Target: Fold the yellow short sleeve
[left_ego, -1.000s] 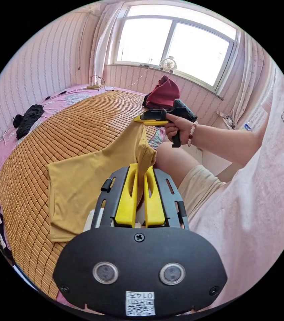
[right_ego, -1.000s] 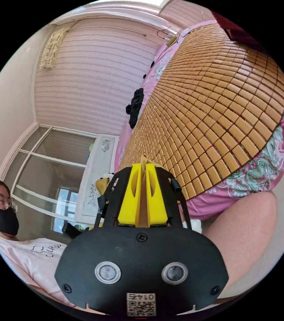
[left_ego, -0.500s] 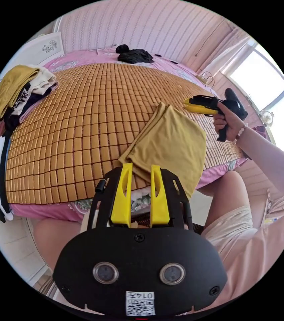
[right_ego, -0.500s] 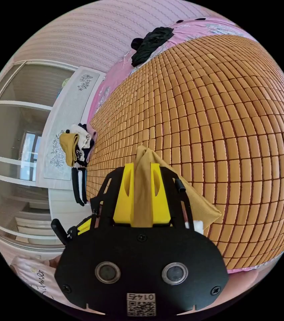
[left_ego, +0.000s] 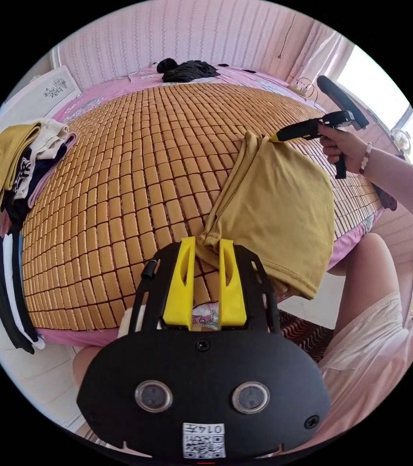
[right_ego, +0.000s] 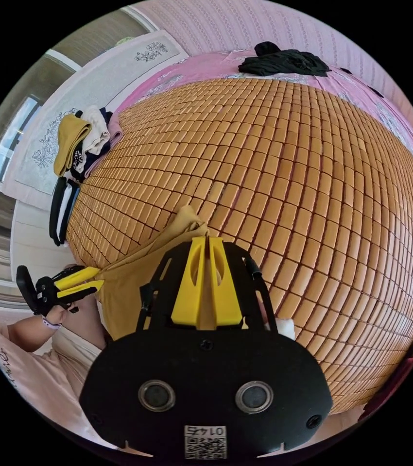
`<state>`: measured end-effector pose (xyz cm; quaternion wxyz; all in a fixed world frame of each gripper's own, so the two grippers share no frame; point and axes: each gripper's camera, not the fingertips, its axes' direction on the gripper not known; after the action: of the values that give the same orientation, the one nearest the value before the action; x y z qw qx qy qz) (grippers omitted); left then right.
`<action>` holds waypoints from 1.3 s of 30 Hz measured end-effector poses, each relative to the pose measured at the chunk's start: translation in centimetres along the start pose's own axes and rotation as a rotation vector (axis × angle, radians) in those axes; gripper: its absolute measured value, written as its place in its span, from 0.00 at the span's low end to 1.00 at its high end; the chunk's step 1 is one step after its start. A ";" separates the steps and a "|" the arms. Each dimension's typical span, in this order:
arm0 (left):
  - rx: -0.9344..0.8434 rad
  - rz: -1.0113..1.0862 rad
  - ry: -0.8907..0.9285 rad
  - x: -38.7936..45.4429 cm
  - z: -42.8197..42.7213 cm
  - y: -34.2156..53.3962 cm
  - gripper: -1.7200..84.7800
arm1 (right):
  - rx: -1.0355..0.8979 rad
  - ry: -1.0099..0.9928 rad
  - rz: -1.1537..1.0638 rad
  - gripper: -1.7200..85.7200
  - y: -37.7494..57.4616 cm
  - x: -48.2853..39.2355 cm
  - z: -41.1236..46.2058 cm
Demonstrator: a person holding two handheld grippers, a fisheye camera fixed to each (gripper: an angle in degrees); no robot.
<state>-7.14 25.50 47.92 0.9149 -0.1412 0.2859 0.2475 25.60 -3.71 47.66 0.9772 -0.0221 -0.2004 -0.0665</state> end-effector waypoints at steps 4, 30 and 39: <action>0.062 0.082 -0.030 1.8 -1.6 1.3 0.04 | 0.044 -0.061 -0.099 0.02 0.9 -1.6 -2.0; 0.102 -0.046 0.064 -0.3 -1.2 5.8 0.14 | -0.108 -0.002 -0.312 0.09 -0.7 -9.0 1.7; 0.064 0.163 -0.005 1.6 -0.7 6.9 0.04 | 0.134 -0.140 -0.321 0.05 7.0 -8.6 -8.9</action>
<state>-9.95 31.60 45.61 0.8964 -0.0874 0.3019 0.3125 22.19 3.63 35.98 0.9370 0.0709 -0.2728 -0.2063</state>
